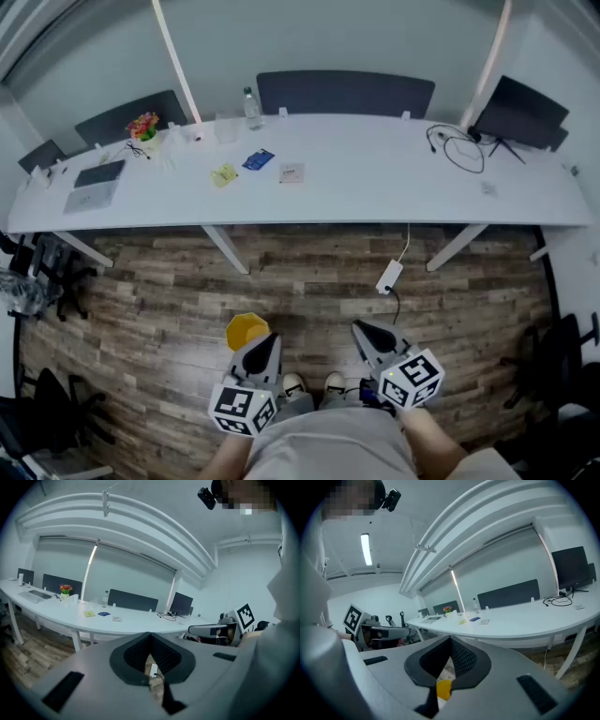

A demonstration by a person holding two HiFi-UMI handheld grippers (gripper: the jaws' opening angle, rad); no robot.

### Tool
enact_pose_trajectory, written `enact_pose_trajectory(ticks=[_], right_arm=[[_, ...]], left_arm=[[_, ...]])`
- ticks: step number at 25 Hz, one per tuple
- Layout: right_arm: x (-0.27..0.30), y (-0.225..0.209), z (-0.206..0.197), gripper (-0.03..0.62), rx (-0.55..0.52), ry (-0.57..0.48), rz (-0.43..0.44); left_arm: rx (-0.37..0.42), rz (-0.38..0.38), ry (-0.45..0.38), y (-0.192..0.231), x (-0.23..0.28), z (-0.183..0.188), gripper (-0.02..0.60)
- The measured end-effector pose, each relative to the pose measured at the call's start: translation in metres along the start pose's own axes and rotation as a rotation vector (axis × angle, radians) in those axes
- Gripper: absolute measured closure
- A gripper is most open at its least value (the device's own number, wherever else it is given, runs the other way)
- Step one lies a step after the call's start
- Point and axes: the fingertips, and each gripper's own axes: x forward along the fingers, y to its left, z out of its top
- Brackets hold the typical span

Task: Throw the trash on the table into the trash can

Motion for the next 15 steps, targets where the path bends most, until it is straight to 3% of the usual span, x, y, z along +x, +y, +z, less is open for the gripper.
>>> enact_pose_trajectory(ticks=[15], right_arm=[[0.040,0.013,0.009,0.562,0.012,-0.023,-0.031]], left_arm=[[0.022,-0.031,-0.002,0.048,-0.004,0.006,0.581]])
